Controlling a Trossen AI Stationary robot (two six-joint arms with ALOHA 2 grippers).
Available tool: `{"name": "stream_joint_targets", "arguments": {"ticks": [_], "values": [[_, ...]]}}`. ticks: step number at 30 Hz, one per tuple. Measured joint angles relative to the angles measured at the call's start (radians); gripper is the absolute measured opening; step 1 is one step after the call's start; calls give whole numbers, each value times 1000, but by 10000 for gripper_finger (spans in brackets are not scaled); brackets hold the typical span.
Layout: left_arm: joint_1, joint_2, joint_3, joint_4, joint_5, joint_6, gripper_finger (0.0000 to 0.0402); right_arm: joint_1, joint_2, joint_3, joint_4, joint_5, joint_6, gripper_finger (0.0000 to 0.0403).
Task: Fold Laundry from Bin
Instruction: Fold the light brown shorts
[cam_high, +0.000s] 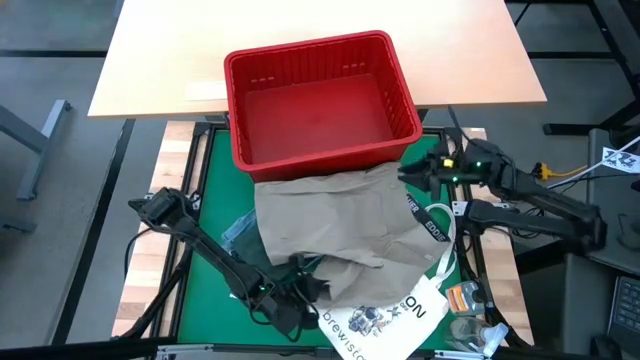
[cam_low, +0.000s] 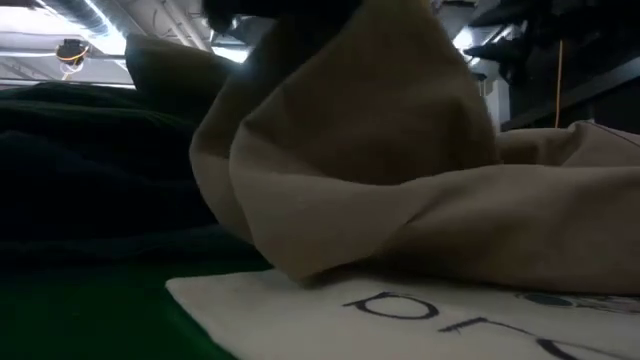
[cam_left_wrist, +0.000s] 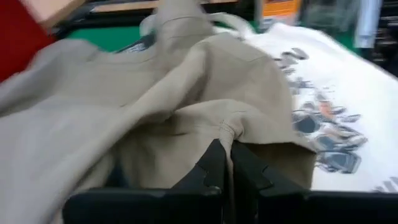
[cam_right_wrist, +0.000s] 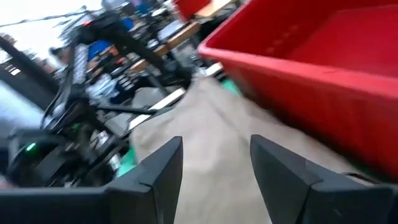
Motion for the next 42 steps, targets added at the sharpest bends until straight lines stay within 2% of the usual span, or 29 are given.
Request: {"name": "stream_joint_targets", "arguments": {"ticks": [5, 12, 19, 22, 25, 28, 31, 35, 39, 42], "values": [[-24, -86, 0, -181, -70, -169, 2, 242, 59, 0, 62, 137, 10, 189], [-35, -116, 0, -411, -58, -456, 1, 543, 198, 0, 165, 295, 10, 189], [-50, -116, 0, -614, 107, -764, 0, 729, 316, 0, 218, 331, 10, 189], [-70, -116, 0, -688, 174, -824, 0, 772, 333, 0, 175, 343, 11, 189], [-89, -116, 0, -720, 243, -828, 0, 795, 334, 0, 108, 412, 46, 189], [-106, -116, 0, -722, 258, -829, 0, 790, 332, 0, 39, 475, 100, 188], [-120, -116, 0, -723, 266, -829, 0, 789, 332, 5, -34, 495, 157, 188], [-126, -116, 0, -723, 269, -829, 0, 791, 332, 90, -303, 472, 257, 188], [-123, -116, 0, -723, 268, -828, 0, 791, 333, 197, -594, 516, 328, 188], [-120, -116, 0, -723, 268, -828, 0, 791, 332, 253, -731, 514, 399, 188]]}}
